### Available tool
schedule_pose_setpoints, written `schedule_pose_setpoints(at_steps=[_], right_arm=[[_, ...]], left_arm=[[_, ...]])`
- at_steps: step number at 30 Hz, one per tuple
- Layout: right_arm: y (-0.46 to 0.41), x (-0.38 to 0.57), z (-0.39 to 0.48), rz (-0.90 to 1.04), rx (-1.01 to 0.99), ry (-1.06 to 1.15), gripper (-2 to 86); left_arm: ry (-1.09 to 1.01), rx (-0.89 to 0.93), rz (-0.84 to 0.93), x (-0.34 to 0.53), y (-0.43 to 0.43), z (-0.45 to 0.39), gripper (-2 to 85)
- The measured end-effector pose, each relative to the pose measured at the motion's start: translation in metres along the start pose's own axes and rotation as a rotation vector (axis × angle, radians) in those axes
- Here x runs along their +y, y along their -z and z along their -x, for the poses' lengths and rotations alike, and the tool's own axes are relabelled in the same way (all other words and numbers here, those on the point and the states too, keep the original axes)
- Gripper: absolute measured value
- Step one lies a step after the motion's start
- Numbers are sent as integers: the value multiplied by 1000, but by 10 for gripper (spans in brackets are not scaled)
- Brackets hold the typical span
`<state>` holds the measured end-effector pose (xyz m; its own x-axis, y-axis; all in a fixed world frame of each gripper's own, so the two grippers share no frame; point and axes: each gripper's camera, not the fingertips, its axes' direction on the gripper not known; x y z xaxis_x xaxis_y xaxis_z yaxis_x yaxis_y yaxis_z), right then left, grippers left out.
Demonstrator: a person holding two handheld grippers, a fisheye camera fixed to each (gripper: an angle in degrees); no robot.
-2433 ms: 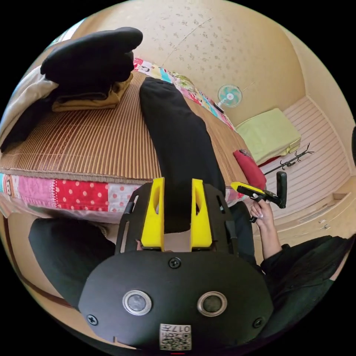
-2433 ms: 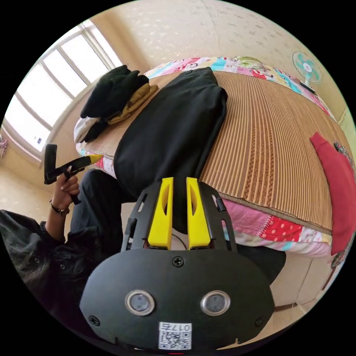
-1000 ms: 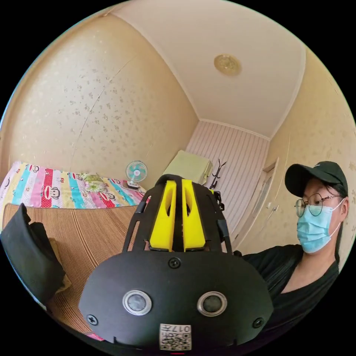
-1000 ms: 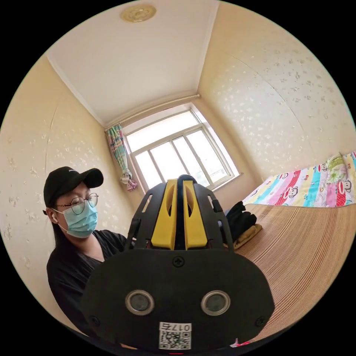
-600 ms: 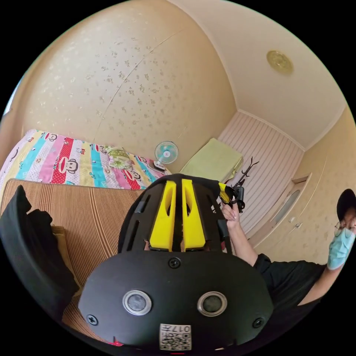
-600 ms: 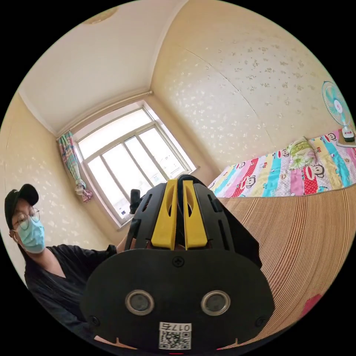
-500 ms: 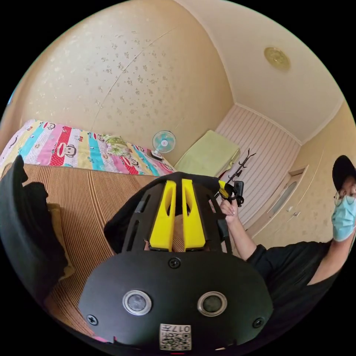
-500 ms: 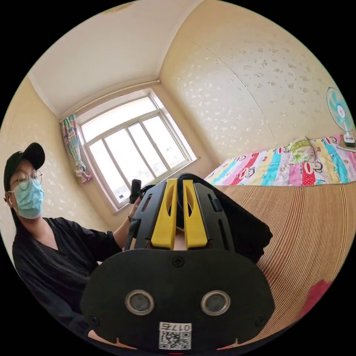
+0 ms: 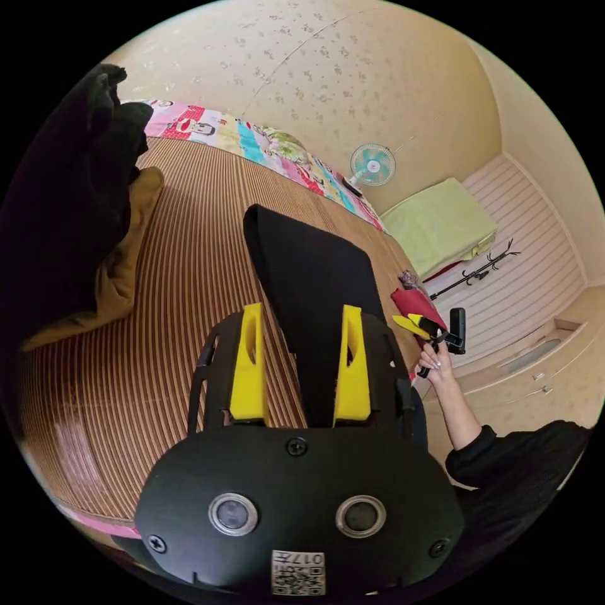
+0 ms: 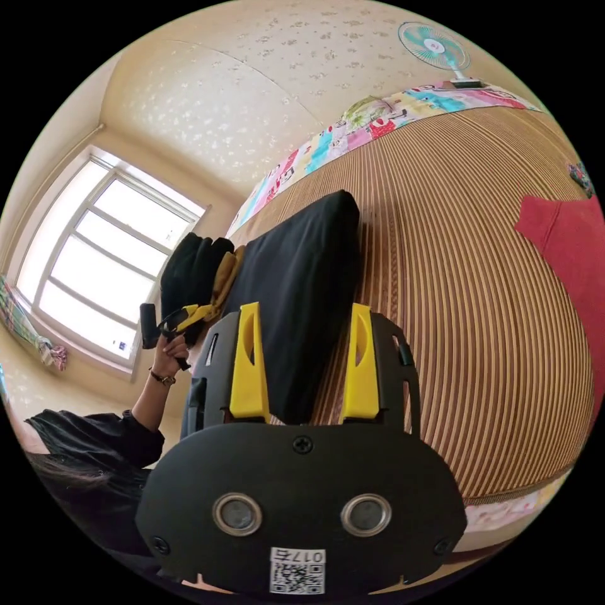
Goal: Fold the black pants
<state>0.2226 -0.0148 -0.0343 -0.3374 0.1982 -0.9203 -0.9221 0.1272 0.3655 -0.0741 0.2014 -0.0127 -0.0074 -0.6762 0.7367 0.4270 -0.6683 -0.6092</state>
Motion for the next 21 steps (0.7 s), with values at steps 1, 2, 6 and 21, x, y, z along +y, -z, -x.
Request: schedule_pose_setpoints(at_steps=[1, 2, 6, 21], right_arm=[[-20, -22, -5, 35, 1, -11, 186], [-32, -31, -9, 60, -5, -23, 188], [-105, -43, -9, 215, -219, -41, 168], [144, 30, 9, 82, -319, 205, 72]], left_arm=[[33, 6, 49, -20, -23, 15, 180], [49, 12, 75, -28, -35, 22, 178], [115, 163, 204, -20, -102, 39, 117], [-293, 470, 97, 77, -109, -238, 76]])
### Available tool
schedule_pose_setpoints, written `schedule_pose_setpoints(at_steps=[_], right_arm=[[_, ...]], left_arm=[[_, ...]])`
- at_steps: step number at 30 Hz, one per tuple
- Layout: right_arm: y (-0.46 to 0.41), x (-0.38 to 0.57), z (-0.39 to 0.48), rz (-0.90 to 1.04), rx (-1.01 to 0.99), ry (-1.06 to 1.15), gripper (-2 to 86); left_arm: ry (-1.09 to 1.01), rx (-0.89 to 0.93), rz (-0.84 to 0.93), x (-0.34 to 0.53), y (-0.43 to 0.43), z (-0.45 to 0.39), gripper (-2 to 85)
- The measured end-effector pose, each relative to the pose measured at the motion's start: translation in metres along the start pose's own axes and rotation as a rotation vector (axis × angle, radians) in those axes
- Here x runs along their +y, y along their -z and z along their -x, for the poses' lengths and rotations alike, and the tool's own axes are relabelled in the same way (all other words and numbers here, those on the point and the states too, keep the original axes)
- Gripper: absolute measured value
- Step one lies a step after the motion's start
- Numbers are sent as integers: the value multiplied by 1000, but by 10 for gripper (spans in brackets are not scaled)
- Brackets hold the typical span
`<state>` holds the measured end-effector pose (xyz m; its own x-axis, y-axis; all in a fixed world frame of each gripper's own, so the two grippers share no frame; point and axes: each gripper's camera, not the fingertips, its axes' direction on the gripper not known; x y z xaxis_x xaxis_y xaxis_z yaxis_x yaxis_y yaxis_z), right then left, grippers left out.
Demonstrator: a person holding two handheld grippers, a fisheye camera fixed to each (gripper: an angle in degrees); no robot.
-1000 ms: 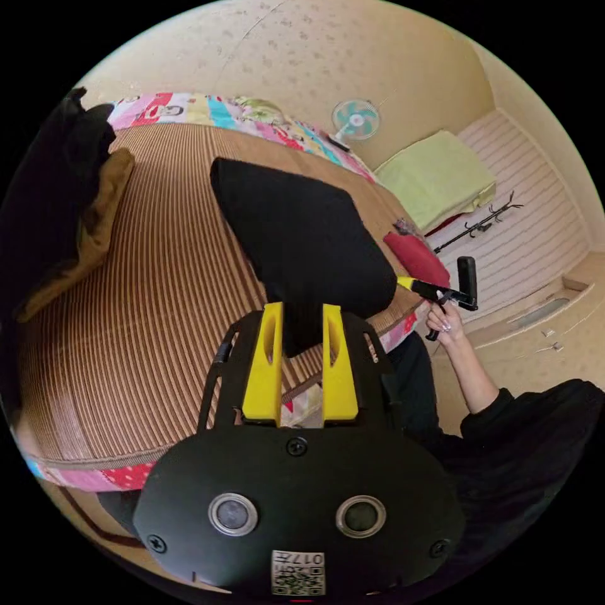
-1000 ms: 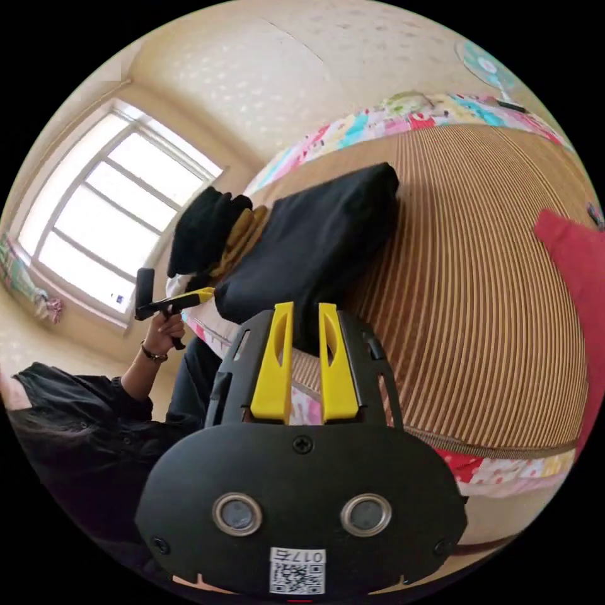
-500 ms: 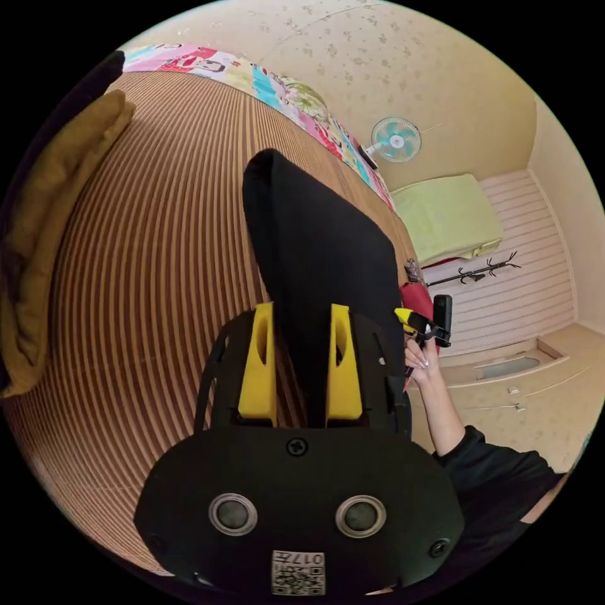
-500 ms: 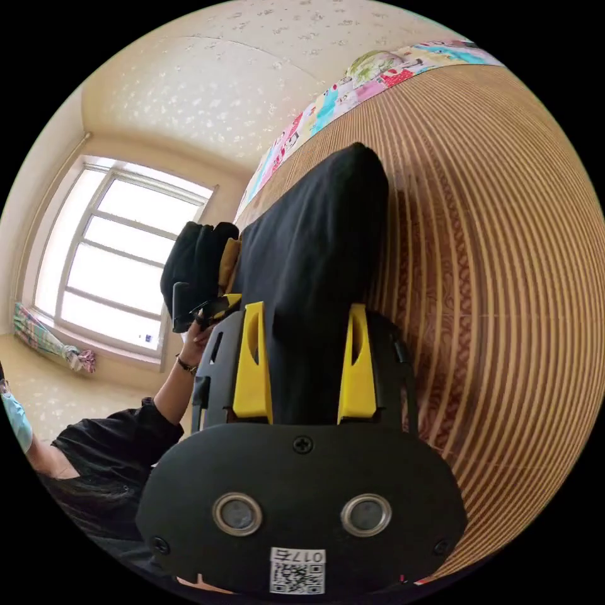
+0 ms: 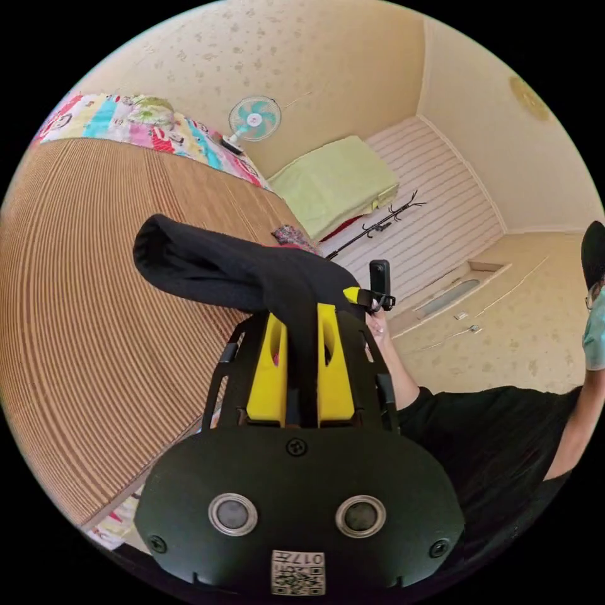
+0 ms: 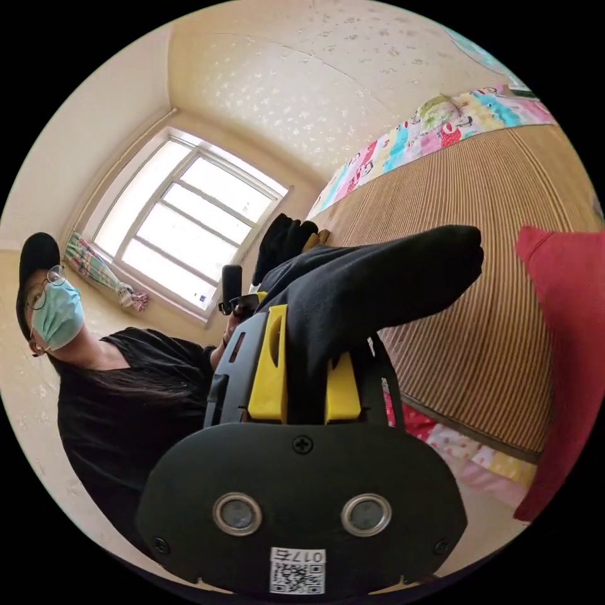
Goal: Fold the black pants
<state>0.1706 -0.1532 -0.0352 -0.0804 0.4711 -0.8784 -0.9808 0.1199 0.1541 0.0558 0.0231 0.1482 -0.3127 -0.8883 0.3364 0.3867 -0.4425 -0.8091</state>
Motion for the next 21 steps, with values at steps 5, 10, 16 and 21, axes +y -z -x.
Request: schedule_pose_setpoints(at_steps=[5, 10, 16, 21], right_arm=[[140, -33, -7, 12, 309, -125, 102], [192, 1, -53, -176, 900, -562, 122], [-2, 72, -40, -163, 985, -235, 35], [-170, 114, -24, -95, 820, -148, 8]], left_arm=[[-23, 59, 67, -65, -141, -48, 89], [-98, -288, 56, -14, -189, -53, 78], [-13, -683, 76, 114, -66, 22, 84], [131, -1096, -221, 163, 128, 26, 91]])
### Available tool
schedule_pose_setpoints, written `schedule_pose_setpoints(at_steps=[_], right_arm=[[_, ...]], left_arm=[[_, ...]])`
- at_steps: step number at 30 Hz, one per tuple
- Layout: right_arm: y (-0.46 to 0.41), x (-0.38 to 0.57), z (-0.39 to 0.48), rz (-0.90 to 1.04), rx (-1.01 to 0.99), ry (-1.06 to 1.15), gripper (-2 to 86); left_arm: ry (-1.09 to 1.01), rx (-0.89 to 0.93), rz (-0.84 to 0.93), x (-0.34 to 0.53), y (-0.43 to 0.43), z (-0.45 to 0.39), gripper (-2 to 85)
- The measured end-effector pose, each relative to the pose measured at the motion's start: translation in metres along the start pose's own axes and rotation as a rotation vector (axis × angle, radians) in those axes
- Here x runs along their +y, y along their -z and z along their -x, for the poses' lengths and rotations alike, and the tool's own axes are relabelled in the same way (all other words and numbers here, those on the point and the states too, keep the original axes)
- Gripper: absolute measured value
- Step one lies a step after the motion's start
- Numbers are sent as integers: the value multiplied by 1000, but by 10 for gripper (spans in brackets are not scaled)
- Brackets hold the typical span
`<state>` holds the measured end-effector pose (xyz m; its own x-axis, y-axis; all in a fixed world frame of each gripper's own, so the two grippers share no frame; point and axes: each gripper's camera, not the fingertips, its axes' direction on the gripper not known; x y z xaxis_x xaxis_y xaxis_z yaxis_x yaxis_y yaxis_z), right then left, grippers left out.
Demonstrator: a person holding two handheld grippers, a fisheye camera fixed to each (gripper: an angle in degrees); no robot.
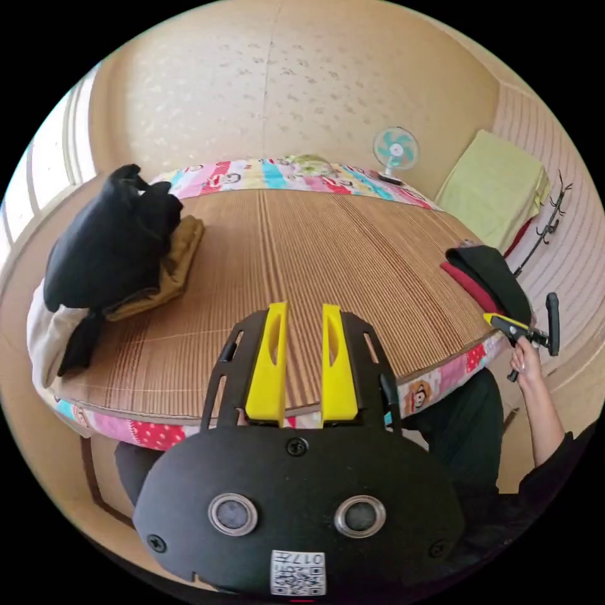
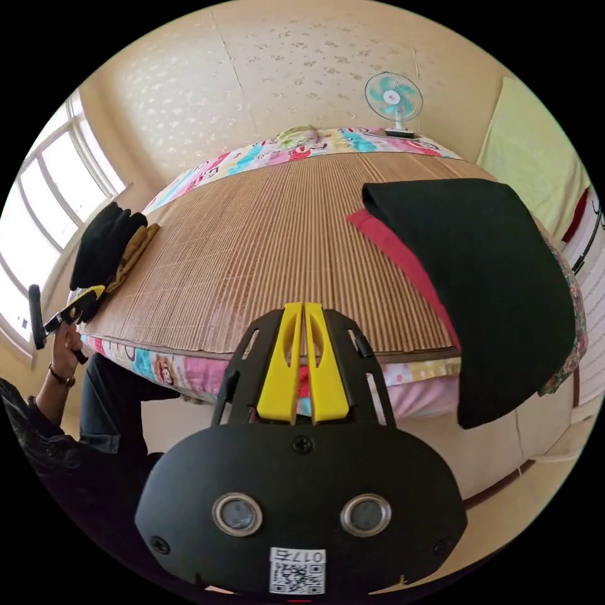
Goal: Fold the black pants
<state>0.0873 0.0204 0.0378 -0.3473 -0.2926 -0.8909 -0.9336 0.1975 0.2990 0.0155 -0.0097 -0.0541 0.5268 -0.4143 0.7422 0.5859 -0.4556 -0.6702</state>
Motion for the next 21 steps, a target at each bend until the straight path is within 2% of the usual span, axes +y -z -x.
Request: schedule_pose_setpoints(at_steps=[4, 6, 8, 10, 11, 14, 15, 16, 18, 21], right_arm=[[-31, 26, 59, -1, -215, -71, 4], [-39, 29, 73, -4, -320, -87, 4], [-47, 31, 85, 11, -403, -69, 4], [-48, 34, 95, 31, -406, -24, 3], [-46, 36, 96, 26, -391, -11, 3], [-36, 48, 85, 41, -345, -22, 4], [-29, 55, 78, 32, -338, -24, 4], [-21, 65, 69, 18, -319, -24, 4], [-12, 79, 57, 7, -285, -16, 4], [-2, 99, 34, 5, -258, -62, 4]], left_arm=[[217, -236, -232, -49, 86, 133, 110], [325, -277, -237, -70, 92, 186, 120], [420, -234, -146, -86, 70, 236, 124], [498, -81, 93, -90, 0, 283, 113], [508, -56, 85, -84, -8, 286, 110], [489, -10, 7, -75, 10, 273, 49], [459, 89, -44, -81, 28, 263, 24], [405, 262, -182, -86, 48, 249, 17], [336, 453, -319, -99, 67, 224, 10], [150, 715, -346, -136, 68, 153, 7]])
